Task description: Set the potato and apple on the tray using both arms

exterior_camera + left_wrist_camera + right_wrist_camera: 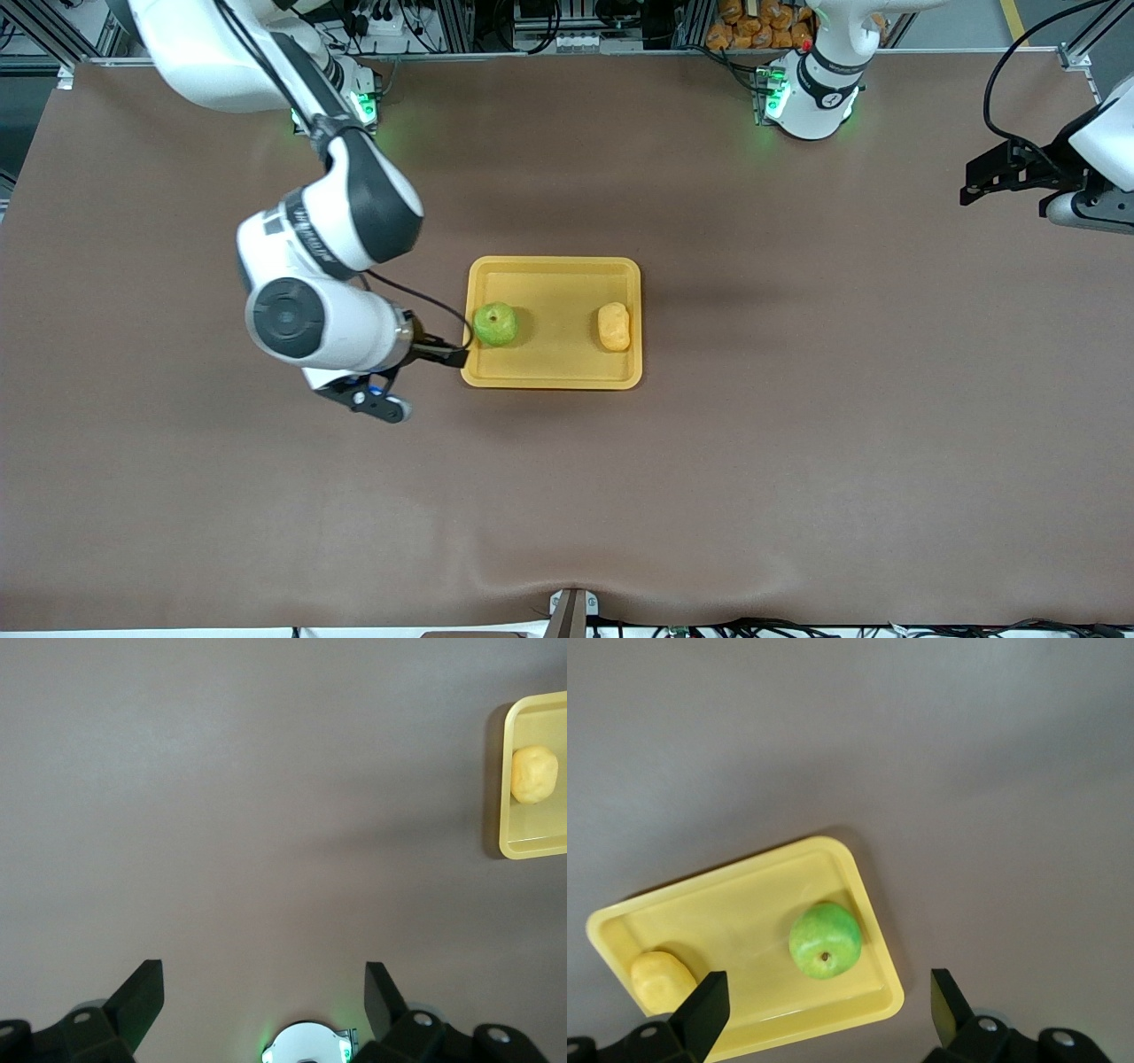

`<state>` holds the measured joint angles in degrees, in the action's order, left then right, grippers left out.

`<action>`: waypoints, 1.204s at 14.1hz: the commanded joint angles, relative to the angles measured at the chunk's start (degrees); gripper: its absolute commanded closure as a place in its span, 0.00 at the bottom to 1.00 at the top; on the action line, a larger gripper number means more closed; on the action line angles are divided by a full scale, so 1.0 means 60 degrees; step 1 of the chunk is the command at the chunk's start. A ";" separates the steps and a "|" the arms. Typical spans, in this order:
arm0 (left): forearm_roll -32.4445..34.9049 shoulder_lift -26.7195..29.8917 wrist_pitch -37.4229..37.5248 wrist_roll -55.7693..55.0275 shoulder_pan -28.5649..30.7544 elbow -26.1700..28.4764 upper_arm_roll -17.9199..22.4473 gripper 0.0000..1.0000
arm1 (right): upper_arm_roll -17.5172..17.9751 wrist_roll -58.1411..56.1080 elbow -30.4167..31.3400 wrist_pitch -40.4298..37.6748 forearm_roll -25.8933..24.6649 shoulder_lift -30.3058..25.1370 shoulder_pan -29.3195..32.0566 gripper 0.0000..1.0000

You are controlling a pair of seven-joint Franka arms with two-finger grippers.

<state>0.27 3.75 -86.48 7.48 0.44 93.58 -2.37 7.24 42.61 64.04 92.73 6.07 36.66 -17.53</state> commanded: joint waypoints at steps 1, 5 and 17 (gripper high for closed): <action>-0.0030 0.0093 -0.0030 -0.0089 0.0029 0.0018 -0.0016 0.00 | 0.0112 -0.0436 0.0064 -0.0481 -0.0146 -0.0645 0.0546 0.00; -0.0016 0.0108 -0.0146 -0.0587 0.0014 0.0033 -0.0030 0.00 | 0.0156 -0.1121 0.0151 -0.0703 -0.0732 -0.1421 0.1220 0.00; -0.0001 0.0152 -0.0381 -0.1202 0.0029 0.0062 -0.0133 0.00 | -0.0368 -0.4534 0.1001 -0.2152 -0.0806 -0.3693 0.2819 0.00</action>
<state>0.27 3.75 -88.41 1.12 0.42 93.57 -2.83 6.32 19.90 65.44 80.22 1.74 18.76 -1.74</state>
